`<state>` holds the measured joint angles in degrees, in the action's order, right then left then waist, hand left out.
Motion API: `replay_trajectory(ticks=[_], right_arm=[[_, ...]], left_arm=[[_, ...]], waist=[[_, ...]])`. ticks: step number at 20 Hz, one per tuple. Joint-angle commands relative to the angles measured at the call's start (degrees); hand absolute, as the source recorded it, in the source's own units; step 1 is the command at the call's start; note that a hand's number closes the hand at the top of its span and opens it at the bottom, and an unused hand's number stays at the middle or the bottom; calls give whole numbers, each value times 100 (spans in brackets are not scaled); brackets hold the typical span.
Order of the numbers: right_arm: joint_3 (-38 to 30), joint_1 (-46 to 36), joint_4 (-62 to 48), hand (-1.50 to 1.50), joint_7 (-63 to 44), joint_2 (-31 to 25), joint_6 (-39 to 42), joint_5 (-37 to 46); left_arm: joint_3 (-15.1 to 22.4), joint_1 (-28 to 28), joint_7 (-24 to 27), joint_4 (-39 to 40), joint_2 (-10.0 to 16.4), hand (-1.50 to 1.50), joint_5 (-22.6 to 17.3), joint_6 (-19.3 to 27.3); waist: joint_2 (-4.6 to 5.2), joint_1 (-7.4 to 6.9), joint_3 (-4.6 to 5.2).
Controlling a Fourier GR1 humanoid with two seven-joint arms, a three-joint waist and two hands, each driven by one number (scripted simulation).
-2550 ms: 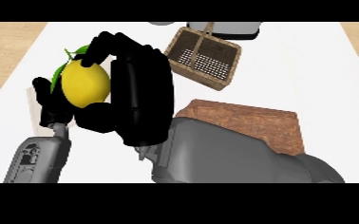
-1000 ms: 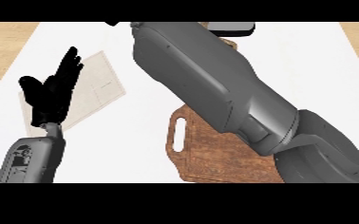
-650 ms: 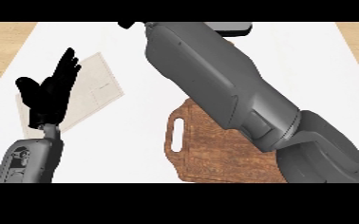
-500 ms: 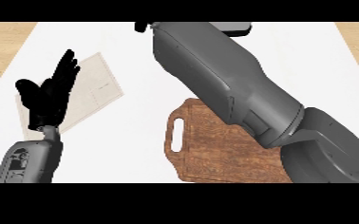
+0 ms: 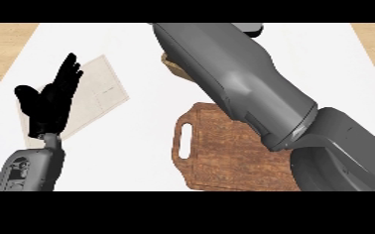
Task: Pick the lemon from the cutting board and place it in the basket
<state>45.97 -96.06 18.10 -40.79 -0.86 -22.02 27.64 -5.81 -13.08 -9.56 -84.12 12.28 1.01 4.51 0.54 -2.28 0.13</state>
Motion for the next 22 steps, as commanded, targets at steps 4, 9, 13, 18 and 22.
replay_trajectory(ticks=[4, 9, 13, 18, 22], right_arm=[[-288, -208, -509, 150, 124, 83, 327, 78], [-465, -229, -951, 150, 306, 85, 1292, -100], [-638, -293, -970, 150, 386, 85, 1526, -190], [-618, 88, -1191, 150, 809, -15, 1231, 31], [-566, 335, -1054, 150, 650, 85, 987, 179]], left_arm=[[63, -72, -12, 40, -39, 0, 107, 31], [-35, -91, -150, -82, 111, 0, -37, -139], [-38, -256, 101, 336, 17, 0, 62, -54], [-151, -19, 44, -22, 128, 0, -135, -232], [82, -52, -230, -215, -78, 0, 50, -36]], waist=[[2, 17, -3], [41, -101, 0], [78, -90, 5], [37, -66, -3], [24, -65, -6]])
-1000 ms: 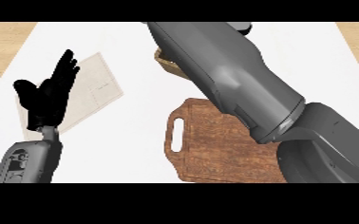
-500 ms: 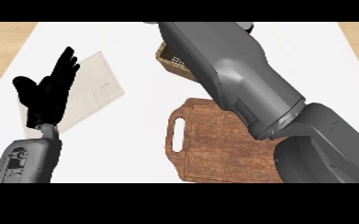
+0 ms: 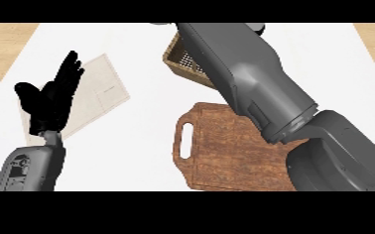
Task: Pick the lemon from the cutting board and place it in the basket
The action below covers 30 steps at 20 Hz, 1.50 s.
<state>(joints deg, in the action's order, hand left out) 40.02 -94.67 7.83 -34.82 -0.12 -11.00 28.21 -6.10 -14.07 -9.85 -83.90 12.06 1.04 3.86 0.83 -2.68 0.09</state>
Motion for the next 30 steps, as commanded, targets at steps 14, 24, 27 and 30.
replay_trajectory(ticks=[14, 24, 27, 30], right_arm=[[-165, 168, -390, 150, 354, -172, 312, 320], [-405, 328, -279, 150, 227, 10, 613, 300], [-550, 579, -249, 150, 300, -74, 650, 211], [-665, 313, -459, 150, -50, -35, 976, 151]], left_arm=[[170, 180, 30, -143, -151, 0, 206, 94], [-54, -37, -38, 38, -97, 0, 32, 40], [-118, 157, 71, -65, 41, 0, -3, -96], [-144, 22, 107, 84, 62, 0, -32, -151]], waist=[[8, -18, -4], [-3, 24, -3], [-28, 84, -5], [4, 19, -1]])
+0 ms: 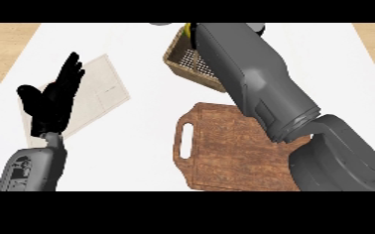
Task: Pick the lemon from the cutting board and place it in the basket
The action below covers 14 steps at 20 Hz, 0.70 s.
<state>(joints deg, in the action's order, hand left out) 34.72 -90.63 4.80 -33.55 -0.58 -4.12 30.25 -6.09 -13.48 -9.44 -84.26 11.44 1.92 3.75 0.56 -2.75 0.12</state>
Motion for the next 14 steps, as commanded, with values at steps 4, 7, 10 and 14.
replay_trajectory(ticks=[4, 7, 10, 14], right_arm=[[-182, 38, -47, 150, -730, 56, 319, -62], [-271, 112, 162, -150, -795, 56, -190, -49], [-448, 198, 288, -150, -533, 55, -1077, -137], [-797, 222, 457, -150, -451, -84, -1901, -355]], left_arm=[[-61, 35, 122, 10, 35, 0, -10, -34], [-125, -55, 31, 161, 56, 0, -43, -44], [-11, 106, 46, -33, -51, 0, 87, 85], [-91, -72, -106, -80, 61, 0, -54, -53]], waist=[[32, -28, -3], [12, 63, -6], [17, 48, -9], [23, 38, -11]])
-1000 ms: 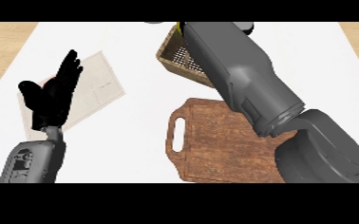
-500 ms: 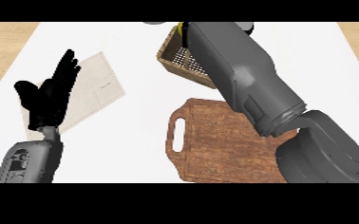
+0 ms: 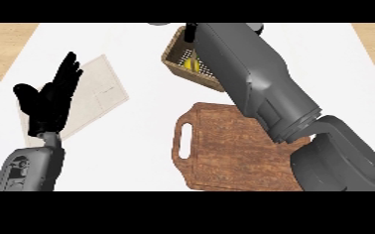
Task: Pick the lemon from the cutting board and place it in the basket
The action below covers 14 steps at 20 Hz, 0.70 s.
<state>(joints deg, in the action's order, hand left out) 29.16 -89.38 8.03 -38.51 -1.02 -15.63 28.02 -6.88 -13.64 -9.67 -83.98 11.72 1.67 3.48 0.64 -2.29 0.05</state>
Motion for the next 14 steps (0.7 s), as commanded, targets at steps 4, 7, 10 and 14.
replay_trajectory(ticks=[4, 7, 10, 14], right_arm=[[-598, -233, 495, -150, -419, 9, -1242, -364], [-919, -104, 704, -150, -404, -332, -1718, -572], [-1162, 200, 1006, -150, -305, -474, -1892, -740], [-1250, 566, 1686, -150, -690, -549, -2208, -769]], left_arm=[[58, 159, -94, -141, -37, 0, 118, 98], [-2, 119, -90, -76, -114, 0, 74, 178], [20, 299, 10, -130, -98, 0, 41, 63], [-231, 401, 0, -175, 150, 0, -42, -10]], waist=[[-62, 119, -6], [-72, 199, -8], [-80, 215, -9], [-143, 339, -9]])
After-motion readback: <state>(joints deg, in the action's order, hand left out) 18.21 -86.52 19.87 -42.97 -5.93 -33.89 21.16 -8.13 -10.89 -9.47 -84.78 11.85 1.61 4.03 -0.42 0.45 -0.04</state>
